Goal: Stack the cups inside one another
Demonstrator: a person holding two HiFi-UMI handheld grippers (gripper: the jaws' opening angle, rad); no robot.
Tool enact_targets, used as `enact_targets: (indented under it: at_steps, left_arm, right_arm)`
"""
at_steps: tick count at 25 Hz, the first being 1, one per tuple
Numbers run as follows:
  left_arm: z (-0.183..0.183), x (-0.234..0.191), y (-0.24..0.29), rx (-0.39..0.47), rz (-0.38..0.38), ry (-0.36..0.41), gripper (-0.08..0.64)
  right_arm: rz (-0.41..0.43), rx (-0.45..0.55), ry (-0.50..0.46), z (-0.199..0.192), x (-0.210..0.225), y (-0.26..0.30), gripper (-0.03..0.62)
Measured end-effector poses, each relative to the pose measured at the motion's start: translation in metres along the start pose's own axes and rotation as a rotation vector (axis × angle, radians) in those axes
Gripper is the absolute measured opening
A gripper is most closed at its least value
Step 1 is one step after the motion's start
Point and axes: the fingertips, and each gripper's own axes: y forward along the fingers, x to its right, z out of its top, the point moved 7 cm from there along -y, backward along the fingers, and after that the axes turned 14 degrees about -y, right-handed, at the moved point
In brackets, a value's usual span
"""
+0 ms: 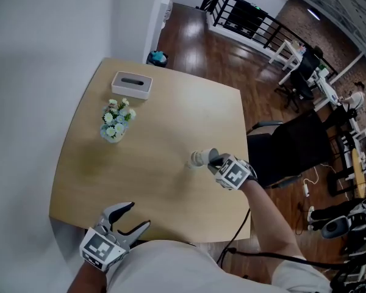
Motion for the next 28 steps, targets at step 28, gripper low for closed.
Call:
enact_targets:
  at_steps: [28]
  left_arm:
    - [-0.013,0.003,0.008,0.007,0.066,-0.051,0.272]
  right_arm:
    - [0.074,0.008,-0.076,0.005,0.000,0.016,0.112]
